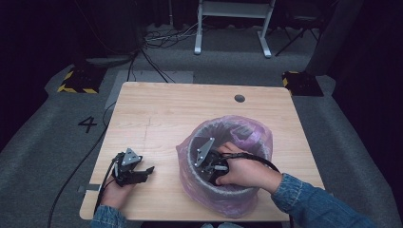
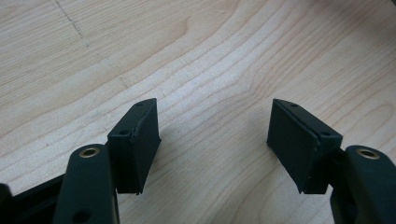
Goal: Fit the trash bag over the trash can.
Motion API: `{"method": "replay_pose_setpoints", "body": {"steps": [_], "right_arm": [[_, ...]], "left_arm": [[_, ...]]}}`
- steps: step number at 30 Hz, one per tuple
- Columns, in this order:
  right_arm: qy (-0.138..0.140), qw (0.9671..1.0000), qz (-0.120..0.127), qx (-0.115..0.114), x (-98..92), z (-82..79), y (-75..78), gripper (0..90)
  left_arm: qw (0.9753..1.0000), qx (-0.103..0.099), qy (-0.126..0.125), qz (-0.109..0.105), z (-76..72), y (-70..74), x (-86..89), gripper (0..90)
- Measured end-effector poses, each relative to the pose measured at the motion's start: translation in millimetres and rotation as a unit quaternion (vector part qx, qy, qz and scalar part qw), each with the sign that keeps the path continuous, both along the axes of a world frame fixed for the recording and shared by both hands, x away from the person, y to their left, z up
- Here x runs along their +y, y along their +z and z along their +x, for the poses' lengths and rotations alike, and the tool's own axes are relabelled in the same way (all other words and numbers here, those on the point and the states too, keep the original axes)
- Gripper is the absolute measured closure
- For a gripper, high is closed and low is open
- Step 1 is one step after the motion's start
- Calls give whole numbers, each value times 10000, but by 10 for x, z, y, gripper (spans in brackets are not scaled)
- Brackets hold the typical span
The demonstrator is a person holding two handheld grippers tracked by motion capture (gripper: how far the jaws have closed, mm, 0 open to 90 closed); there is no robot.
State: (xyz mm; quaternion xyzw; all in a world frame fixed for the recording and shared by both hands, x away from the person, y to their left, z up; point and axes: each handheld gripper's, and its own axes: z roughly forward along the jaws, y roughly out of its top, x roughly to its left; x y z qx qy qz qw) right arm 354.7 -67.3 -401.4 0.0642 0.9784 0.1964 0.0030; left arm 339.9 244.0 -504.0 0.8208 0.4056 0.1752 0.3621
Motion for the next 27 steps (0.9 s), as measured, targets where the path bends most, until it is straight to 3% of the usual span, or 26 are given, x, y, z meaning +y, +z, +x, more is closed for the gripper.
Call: {"method": "replay_pose_setpoints", "body": {"steps": [4, 7, 10, 16, 20, 27], "right_arm": [[-77, 9992, 389, -84, -54, 18, 154, 276], [-265, 9963, 787, -243, -142, 37, 364, 276], [-527, 9933, 936, -425, -236, 30, 563, 294], [-903, 9833, 1433, -671, -519, 32, 957, 342], [-1270, 9765, 1504, -872, -805, 106, 1139, 394], [-1707, 9704, 1290, -1117, -1138, 191, 1220, 424]], "left_arm": [[10000, -6, 1, 1, 1, 0, 1, 339], [10000, -4, -9, 7, 2, 1, 1, 339], [10000, 1, -7, 6, 1, 1, 0, 338], [10000, -3, -6, 10, 2, 1, 1, 338], [10000, -9, -6, 1, 2, 0, 1, 338], [10000, -7, -6, -1, 3, 0, 1, 338]]}}
